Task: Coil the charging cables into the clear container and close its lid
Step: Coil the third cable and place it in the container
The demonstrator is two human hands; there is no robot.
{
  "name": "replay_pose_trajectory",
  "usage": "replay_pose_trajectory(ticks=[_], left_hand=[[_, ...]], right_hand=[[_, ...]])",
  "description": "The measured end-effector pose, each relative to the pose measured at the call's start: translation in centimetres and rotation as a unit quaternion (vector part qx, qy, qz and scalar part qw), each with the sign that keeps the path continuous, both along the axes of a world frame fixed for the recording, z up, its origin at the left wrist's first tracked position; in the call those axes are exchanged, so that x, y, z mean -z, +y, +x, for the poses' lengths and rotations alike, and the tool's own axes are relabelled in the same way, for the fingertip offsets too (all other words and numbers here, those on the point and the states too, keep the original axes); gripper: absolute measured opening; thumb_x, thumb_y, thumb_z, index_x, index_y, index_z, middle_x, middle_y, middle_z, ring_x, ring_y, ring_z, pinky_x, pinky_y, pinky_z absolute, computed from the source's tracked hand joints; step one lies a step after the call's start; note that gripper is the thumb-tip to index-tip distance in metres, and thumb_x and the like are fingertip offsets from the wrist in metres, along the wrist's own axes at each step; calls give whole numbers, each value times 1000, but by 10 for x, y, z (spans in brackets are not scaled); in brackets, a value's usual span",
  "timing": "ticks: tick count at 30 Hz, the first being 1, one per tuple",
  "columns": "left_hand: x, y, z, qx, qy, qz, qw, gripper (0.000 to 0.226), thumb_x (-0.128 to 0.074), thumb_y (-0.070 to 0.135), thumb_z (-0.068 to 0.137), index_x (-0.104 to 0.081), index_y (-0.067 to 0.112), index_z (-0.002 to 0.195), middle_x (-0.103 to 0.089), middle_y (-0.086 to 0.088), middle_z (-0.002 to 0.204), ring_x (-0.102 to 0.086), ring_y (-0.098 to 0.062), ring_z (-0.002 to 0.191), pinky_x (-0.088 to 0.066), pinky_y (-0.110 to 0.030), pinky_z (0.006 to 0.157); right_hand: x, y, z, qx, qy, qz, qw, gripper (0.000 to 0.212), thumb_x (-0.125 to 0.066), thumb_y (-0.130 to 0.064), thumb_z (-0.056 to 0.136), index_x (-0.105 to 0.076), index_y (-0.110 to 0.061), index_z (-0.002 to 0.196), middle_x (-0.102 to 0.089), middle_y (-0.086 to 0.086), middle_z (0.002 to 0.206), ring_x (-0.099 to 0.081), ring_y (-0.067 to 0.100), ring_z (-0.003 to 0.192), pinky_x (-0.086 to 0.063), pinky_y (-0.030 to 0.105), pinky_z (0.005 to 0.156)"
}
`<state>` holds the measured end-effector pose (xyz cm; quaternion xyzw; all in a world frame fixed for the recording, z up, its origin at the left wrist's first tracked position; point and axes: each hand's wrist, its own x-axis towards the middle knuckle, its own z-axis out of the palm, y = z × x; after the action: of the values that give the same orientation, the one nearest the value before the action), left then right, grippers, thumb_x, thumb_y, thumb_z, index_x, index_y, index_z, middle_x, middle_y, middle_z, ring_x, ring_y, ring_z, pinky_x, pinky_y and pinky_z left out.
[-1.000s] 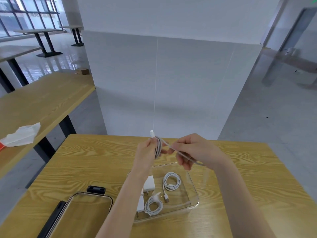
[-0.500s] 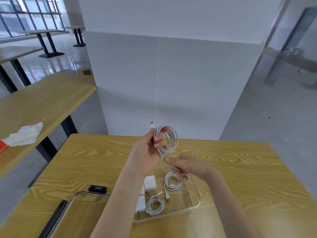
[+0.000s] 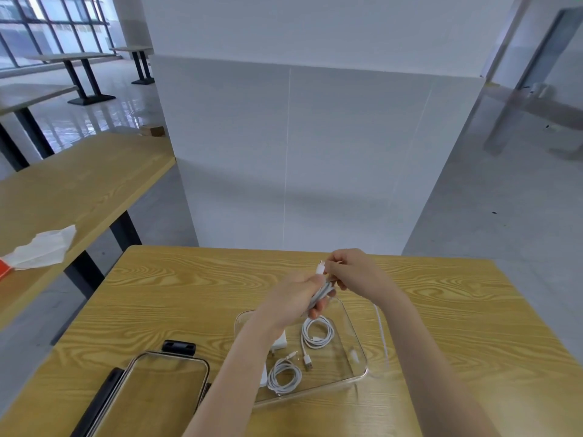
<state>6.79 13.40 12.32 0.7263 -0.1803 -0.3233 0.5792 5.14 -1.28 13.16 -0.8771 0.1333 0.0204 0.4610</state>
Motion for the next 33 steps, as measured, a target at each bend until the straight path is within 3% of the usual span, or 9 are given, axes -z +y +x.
replay_pose_trajectory(ticks=[7, 10, 14, 17, 20, 25, 27, 30, 33], left_hand=[[12, -15, -5, -90, -79, 71, 990, 34, -28, 20, 99, -50, 9, 76, -52, 0, 61, -44, -10, 50, -33, -10, 43], [15, -14, 1, -155, -81, 60, 983, 35, -29, 17, 98, -58, 5, 83, -57, 1, 62, -49, -10, 53, -38, -15, 49], [15, -15, 10, -201, -80, 2, 976, 34, -29, 17, 98, -53, 5, 77, -57, 0, 65, -54, -12, 59, -41, -20, 56], [12, -13, 15, -237, -18, -51, 970, 37, -32, 20, 99, -55, 8, 73, -55, 0, 62, -51, -13, 59, -40, -23, 60], [6, -9, 16, -234, 98, -187, 949, 40, -32, 21, 100, -65, 7, 84, -72, -1, 74, -65, -11, 65, -48, -20, 60], [-6, -2, 20, -216, 267, -396, 852, 34, -34, 17, 100, -57, -8, 99, -64, -7, 64, -56, -13, 51, -48, -21, 59], [-11, 1, 17, -175, 272, -402, 857, 38, -32, 19, 100, -55, -10, 102, -58, -4, 60, -45, -10, 45, -39, -22, 60], [-15, 7, 14, -114, 249, -383, 882, 42, -29, 21, 100, -58, -10, 101, -55, -2, 58, -38, -8, 44, -34, -23, 61], [-21, 13, 10, -28, 212, -328, 920, 40, -35, 22, 95, -61, -9, 99, -56, -3, 58, -39, -8, 43, -37, -21, 54]], right_hand=[[-8, 13, -3, -66, -8, -108, 992, 16, -54, -6, 87, -66, -15, 89, -56, -10, 67, -47, -1, 58, -32, 11, 52], [-9, 15, -9, -40, -35, -49, 997, 22, -56, -7, 88, -69, -12, 104, -66, -4, 81, -49, -1, 57, -35, 9, 55], [-11, 25, -20, -8, -77, 65, 995, 17, -53, -10, 92, -60, -20, 104, -68, -2, 71, -51, 10, 45, -40, 18, 44], [-11, 29, -24, -51, -53, 121, 990, 16, -50, -10, 94, -66, -15, 92, -68, 0, 68, -56, 12, 45, -46, 20, 47], [-2, 26, -25, -92, -11, 172, 981, 21, -48, -15, 97, -65, -7, 88, -67, 3, 65, -58, 14, 50, -51, 24, 56], [10, 20, -28, -206, 74, 122, 968, 25, -46, -22, 98, -68, -13, 89, -70, -4, 77, -63, 10, 71, -49, 19, 69], [19, 15, -24, -220, 83, 73, 969, 21, -49, -20, 96, -70, -17, 92, -70, -12, 79, -62, 10, 74, -48, 23, 74], [37, 9, -17, -224, 107, -42, 968, 18, -55, -24, 92, -71, -33, 92, -72, -10, 84, -62, 24, 77, -48, 40, 79], [50, 2, -10, -164, 98, -51, 980, 18, -56, -18, 91, -71, -12, 98, -71, 0, 84, -65, 12, 77, -51, 30, 84]])
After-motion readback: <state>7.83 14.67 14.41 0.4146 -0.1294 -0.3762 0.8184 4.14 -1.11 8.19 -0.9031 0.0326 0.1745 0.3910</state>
